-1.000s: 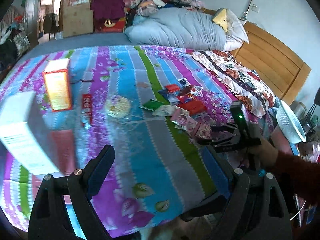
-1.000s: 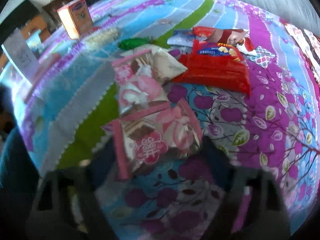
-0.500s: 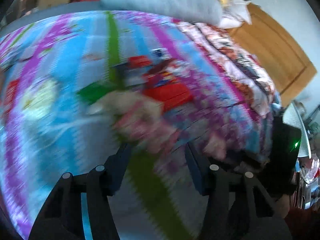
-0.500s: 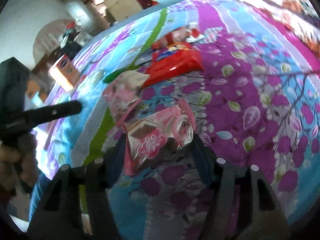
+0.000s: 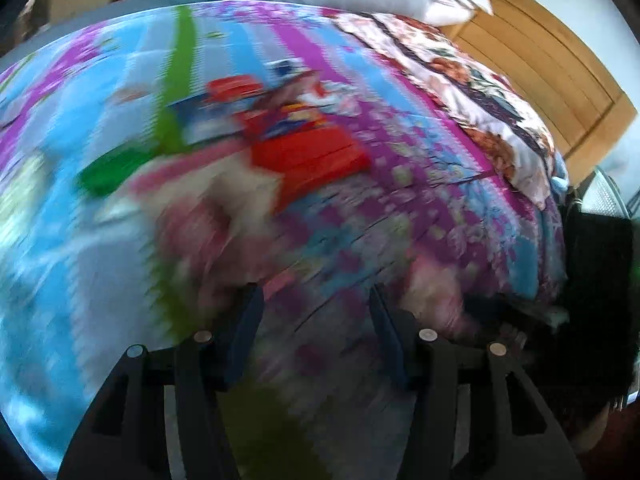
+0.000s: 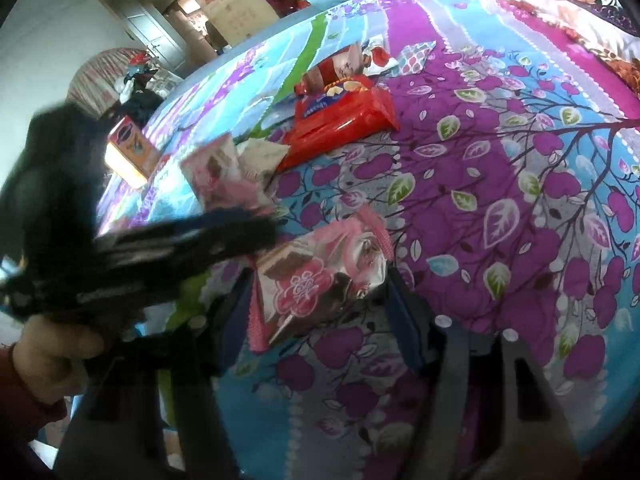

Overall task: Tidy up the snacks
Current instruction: 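Move both grippers over the remaining snacks on the bedspread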

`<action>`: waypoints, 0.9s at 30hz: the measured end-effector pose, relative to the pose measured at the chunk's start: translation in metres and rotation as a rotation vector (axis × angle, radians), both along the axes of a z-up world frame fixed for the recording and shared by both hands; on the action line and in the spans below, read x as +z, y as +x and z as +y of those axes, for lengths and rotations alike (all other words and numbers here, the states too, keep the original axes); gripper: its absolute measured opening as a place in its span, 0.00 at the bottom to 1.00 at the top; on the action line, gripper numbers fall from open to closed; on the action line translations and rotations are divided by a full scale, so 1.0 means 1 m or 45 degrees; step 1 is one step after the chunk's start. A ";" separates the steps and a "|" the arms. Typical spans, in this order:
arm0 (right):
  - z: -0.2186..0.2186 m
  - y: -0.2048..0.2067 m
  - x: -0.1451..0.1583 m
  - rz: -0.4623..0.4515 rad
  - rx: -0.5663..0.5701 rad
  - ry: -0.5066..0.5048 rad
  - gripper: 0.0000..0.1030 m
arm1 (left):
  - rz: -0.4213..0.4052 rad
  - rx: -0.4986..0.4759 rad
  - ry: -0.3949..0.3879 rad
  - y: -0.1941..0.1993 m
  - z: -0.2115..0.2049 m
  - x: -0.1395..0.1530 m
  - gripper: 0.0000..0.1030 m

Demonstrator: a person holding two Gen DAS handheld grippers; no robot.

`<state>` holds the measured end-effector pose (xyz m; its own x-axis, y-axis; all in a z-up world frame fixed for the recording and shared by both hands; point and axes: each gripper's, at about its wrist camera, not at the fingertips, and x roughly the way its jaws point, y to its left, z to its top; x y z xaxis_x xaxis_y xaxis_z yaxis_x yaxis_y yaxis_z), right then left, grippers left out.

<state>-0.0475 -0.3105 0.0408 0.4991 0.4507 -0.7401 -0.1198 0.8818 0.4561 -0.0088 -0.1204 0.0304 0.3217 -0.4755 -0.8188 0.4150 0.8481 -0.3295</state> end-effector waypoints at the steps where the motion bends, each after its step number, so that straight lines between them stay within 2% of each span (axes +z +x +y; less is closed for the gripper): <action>1: -0.001 0.000 -0.001 0.004 -0.001 0.009 0.62 | -0.002 0.021 0.011 -0.004 0.011 -0.001 0.55; 5: -0.002 0.002 -0.002 0.017 0.001 0.025 0.64 | 0.003 0.182 0.043 -0.026 0.083 -0.007 0.55; 8: -0.002 0.003 -0.002 0.024 0.005 0.013 0.65 | -0.010 0.257 0.073 -0.031 0.106 -0.004 0.56; 15: -0.002 0.003 -0.002 0.027 0.006 0.014 0.65 | -0.059 0.272 0.220 -0.031 0.098 -0.007 0.59; 27: -0.003 0.003 -0.001 0.028 0.008 0.024 0.65 | -0.060 0.282 0.244 -0.030 0.091 -0.008 0.63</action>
<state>-0.0450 -0.3136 0.0399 0.4801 0.4675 -0.7423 -0.1152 0.8724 0.4750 -0.0393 -0.0290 0.0224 0.4404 -0.2280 -0.8684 0.2242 0.9645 -0.1395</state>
